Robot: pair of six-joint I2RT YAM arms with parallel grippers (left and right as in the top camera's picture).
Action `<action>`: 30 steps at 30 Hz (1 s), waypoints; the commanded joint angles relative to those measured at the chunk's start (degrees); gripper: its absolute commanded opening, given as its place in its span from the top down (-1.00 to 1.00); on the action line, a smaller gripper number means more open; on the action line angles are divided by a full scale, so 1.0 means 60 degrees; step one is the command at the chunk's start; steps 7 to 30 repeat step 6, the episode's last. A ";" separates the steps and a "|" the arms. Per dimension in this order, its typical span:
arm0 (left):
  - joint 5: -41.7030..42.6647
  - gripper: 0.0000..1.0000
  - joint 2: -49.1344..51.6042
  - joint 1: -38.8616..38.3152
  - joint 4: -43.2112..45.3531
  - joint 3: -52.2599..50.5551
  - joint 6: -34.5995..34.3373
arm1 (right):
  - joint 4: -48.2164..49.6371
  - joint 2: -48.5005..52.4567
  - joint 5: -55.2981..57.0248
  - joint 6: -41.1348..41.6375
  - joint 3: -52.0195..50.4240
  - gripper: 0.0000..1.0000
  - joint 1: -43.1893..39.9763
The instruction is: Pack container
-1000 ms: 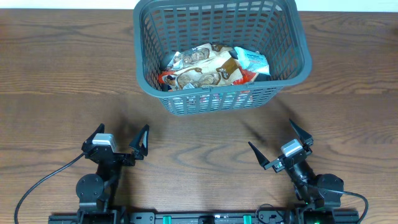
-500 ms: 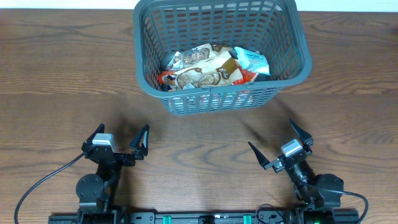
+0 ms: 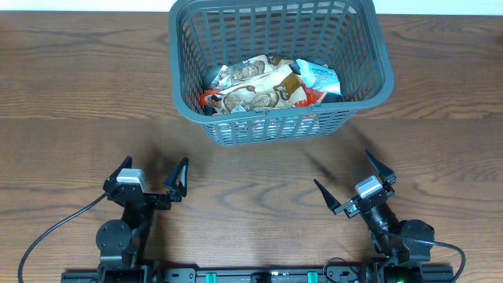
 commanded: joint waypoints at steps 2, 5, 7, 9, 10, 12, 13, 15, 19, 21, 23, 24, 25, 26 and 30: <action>0.0135 -0.97 -0.0040 -0.0040 -0.0375 -0.0131 0.0157 | -0.0033 -0.0051 0.0022 0.0000 -0.0025 -0.98 0.0091; 0.0131 -0.97 -0.0036 -0.0040 -0.0375 -0.0131 0.0157 | -0.0033 -0.0051 0.0022 0.0000 -0.0025 -0.98 0.0091; 0.0131 -0.97 -0.0036 -0.0040 -0.0372 -0.0131 0.0157 | -0.0033 -0.0051 0.0022 0.0000 -0.0025 -0.98 0.0091; 0.0131 -0.97 -0.0036 -0.0040 -0.0372 -0.0131 0.0157 | -0.0033 -0.0051 0.0022 0.0000 -0.0025 -0.98 0.0091; 0.0131 -0.97 -0.0036 -0.0040 -0.0372 -0.0131 0.0157 | -0.0033 -0.0051 0.0022 0.0000 -0.0025 -0.98 0.0091; 0.0131 -0.97 -0.0036 -0.0040 -0.0372 -0.0131 0.0157 | -0.0033 -0.0051 0.0022 0.0000 -0.0025 -0.98 0.0091; 0.0131 -0.97 -0.0036 -0.0040 -0.0372 -0.0131 0.0157 | -0.0033 -0.0051 0.0022 0.0000 -0.0025 -0.98 0.0091; 0.0131 -0.97 -0.0036 -0.0040 -0.0372 -0.0131 0.0157 | -0.0033 -0.0051 0.0022 0.0000 -0.0025 -0.98 0.0091; 0.0131 -0.97 -0.0036 -0.0040 -0.0372 -0.0131 0.0157 | -0.0033 -0.0051 0.0022 0.0000 -0.0025 -0.98 0.0091; 0.0131 -0.97 -0.0036 -0.0040 -0.0372 -0.0131 0.0157 | -0.0033 -0.0051 0.0022 0.0000 -0.0025 -0.98 0.0091; 0.0131 -0.97 -0.0036 -0.0040 -0.0372 -0.0131 0.0157 | -0.0033 -0.0051 0.0022 0.0000 -0.0025 -0.98 0.0091; 0.0131 -0.97 -0.0036 -0.0040 -0.0372 -0.0131 0.0157 | -0.0033 -0.0051 0.0022 0.0000 -0.0025 -0.98 0.0091; 0.0131 -0.97 -0.0036 -0.0040 -0.0372 -0.0131 0.0157 | -0.0033 -0.0051 0.0022 0.0000 -0.0025 -0.98 0.0091; 0.0131 -0.97 -0.0036 -0.0040 -0.0372 -0.0131 0.0157 | -0.0033 -0.0051 0.0022 0.0000 -0.0025 -0.98 0.0091; 0.0131 -0.97 -0.0036 -0.0040 -0.0372 -0.0131 0.0157 | -0.0033 -0.0051 0.0022 0.0000 -0.0025 -0.98 0.0091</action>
